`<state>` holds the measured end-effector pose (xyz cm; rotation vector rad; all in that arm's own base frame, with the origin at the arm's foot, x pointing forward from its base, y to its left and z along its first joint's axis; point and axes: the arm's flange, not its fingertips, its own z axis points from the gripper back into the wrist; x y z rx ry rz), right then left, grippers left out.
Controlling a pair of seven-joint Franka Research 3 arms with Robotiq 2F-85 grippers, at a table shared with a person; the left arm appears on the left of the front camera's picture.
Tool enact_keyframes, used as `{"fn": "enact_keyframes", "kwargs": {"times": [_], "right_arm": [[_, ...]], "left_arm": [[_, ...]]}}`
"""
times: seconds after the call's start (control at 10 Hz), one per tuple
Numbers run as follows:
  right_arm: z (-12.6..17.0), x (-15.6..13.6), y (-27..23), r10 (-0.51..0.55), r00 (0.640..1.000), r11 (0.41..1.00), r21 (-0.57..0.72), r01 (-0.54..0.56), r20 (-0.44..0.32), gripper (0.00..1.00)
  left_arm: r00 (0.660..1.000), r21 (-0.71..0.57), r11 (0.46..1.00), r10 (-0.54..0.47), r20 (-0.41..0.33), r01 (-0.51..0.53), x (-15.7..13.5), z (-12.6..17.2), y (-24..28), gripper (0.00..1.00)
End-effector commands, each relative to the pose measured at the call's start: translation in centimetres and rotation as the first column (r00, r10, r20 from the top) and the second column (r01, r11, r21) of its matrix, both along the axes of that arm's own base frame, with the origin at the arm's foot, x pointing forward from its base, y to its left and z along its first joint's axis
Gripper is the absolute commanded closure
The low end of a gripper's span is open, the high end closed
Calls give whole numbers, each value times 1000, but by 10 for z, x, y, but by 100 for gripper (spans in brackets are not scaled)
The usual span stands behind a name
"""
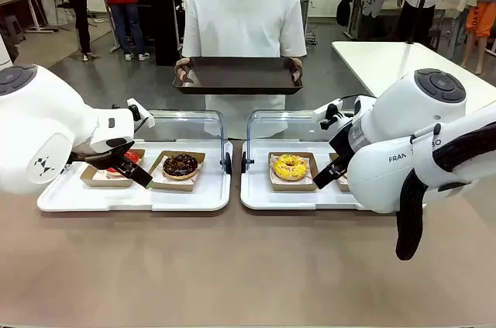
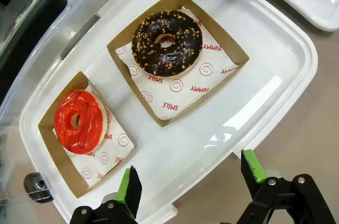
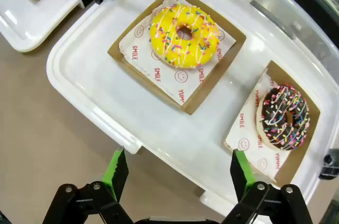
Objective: Provide the desired donut to the person.
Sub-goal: Pick up and lift the Paper togo box containing the Donut pointed at by the person.
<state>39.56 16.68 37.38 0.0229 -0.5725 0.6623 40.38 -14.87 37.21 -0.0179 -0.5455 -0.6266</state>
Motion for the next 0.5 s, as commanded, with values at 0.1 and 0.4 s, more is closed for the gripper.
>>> {"fn": "enact_keyframes", "kwargs": {"times": [0.1,0.4], "right_arm": [[0,0,0,0,1000,1000,0,0,0,0],[0,0,0,0,1000,1000,0,0,0,0]], "left_arm": [[1000,0,1000,0,0,0,0,0,0,0],[1000,0,1000,0,0,0,0,0,0,0]]}}
